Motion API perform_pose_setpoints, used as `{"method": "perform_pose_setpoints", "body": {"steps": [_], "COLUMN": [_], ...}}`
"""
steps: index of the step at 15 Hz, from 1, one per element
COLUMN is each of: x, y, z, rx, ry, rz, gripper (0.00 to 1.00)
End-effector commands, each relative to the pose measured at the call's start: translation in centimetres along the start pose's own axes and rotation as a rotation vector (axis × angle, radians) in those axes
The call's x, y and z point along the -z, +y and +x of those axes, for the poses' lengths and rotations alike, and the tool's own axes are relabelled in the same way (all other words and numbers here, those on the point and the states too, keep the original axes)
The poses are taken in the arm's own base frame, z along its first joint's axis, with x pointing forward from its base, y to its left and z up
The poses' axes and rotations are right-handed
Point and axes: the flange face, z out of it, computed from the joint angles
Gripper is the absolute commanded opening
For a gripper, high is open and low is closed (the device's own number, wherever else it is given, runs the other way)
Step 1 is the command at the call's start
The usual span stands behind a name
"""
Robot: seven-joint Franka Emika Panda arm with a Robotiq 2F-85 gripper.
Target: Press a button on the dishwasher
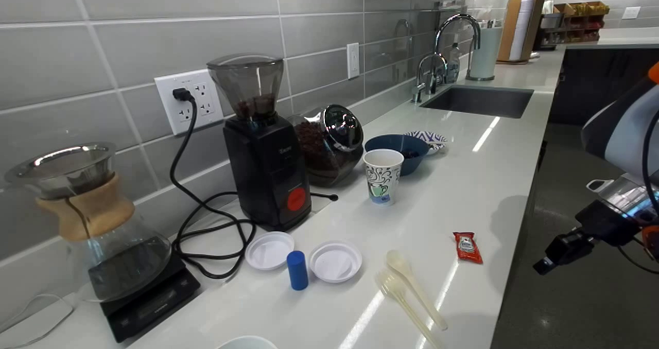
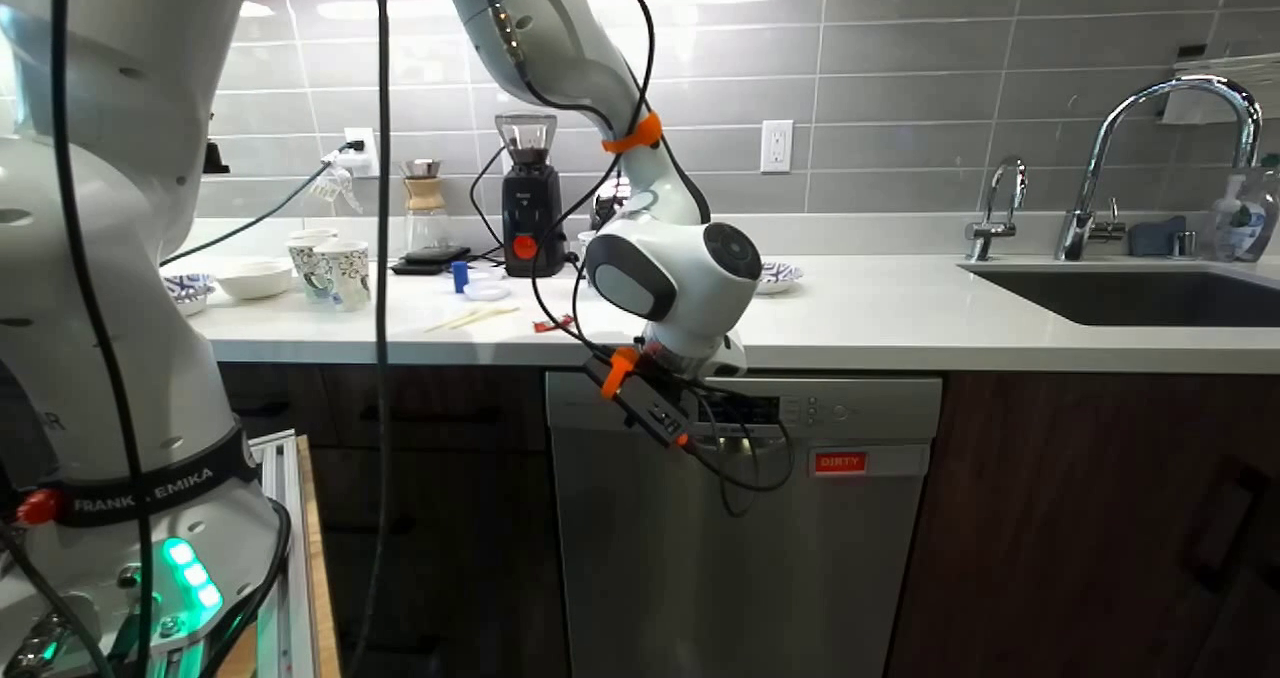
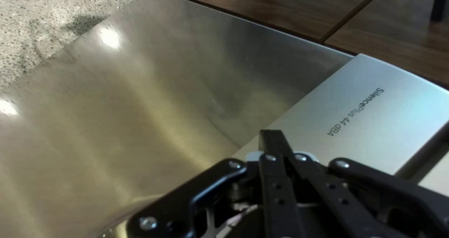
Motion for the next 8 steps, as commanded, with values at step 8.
{"method": "perform_pose_setpoints", "body": {"steps": [8], "x": [-0.94], "y": [0.51], "z": [0.94], "rx": [-0.048], "ry": [0.058], "rz": [0.036], "gripper": [0.0]}}
